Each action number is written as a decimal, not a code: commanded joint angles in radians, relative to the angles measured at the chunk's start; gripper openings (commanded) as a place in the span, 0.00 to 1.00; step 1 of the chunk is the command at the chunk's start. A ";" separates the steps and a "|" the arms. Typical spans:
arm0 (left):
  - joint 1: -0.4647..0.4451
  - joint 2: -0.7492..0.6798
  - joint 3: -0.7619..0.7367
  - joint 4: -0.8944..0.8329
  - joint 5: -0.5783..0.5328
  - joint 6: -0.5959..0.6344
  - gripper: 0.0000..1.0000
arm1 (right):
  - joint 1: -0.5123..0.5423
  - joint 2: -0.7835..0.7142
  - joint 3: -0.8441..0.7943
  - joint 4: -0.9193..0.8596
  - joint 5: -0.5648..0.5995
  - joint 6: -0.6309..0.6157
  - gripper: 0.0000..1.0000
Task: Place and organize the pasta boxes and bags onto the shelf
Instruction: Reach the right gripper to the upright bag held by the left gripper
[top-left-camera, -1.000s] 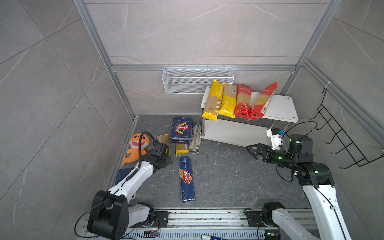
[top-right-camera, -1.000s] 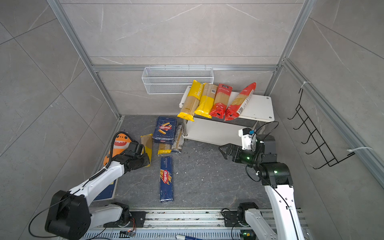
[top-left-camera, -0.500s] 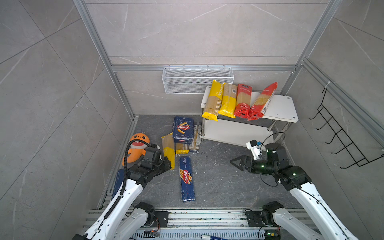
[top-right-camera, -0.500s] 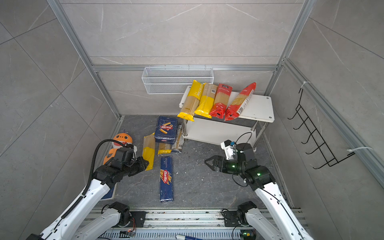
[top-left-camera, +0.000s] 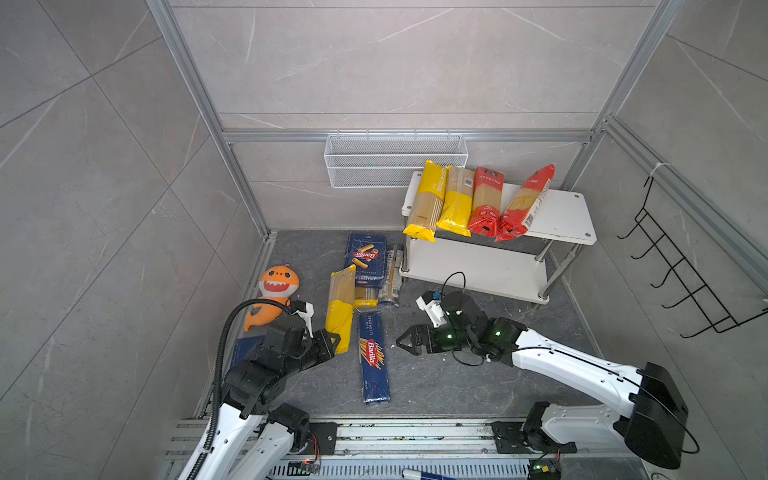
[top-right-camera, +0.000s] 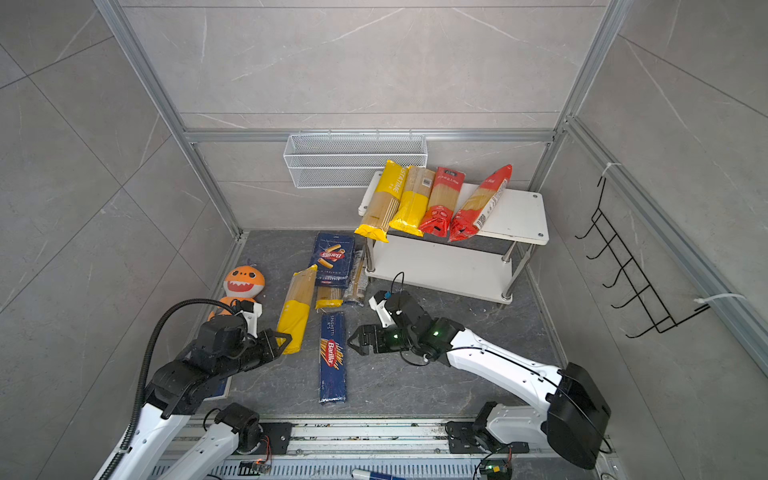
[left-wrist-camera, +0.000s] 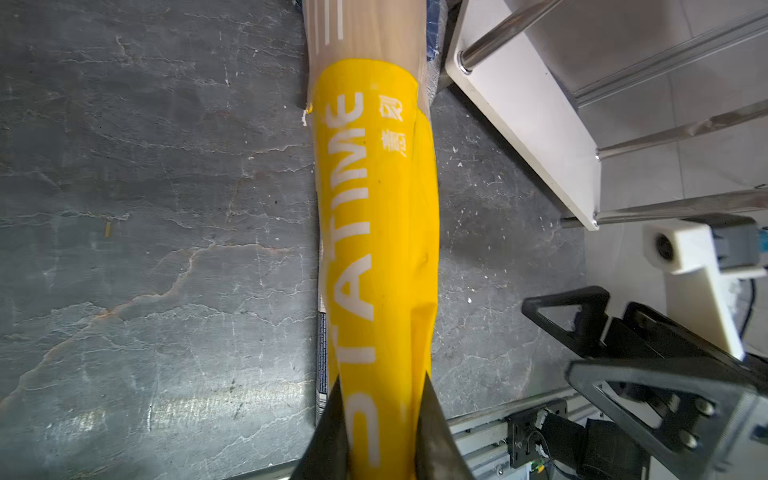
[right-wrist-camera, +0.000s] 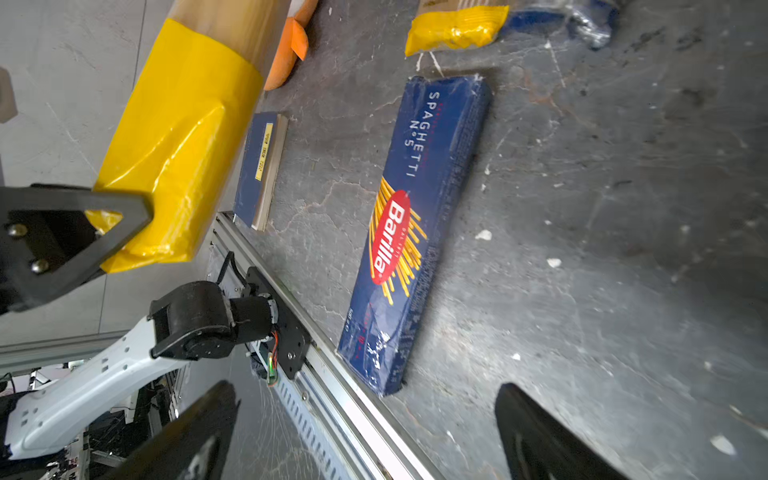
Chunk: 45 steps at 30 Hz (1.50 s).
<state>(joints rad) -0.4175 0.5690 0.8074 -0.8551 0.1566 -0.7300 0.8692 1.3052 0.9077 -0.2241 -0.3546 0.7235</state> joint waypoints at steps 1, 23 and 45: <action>-0.003 -0.049 0.087 0.146 0.061 0.028 0.00 | 0.021 0.059 0.063 0.188 0.002 0.065 0.99; -0.003 -0.115 0.082 0.303 0.228 -0.042 0.00 | 0.128 0.379 0.223 0.610 -0.038 0.265 0.99; -0.003 -0.158 0.032 0.292 0.203 -0.039 0.27 | 0.149 0.387 0.303 0.580 -0.061 0.280 0.24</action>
<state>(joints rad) -0.4164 0.4339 0.8074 -0.7757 0.3298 -0.8192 0.9947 1.7130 1.1881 0.4107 -0.3939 1.0603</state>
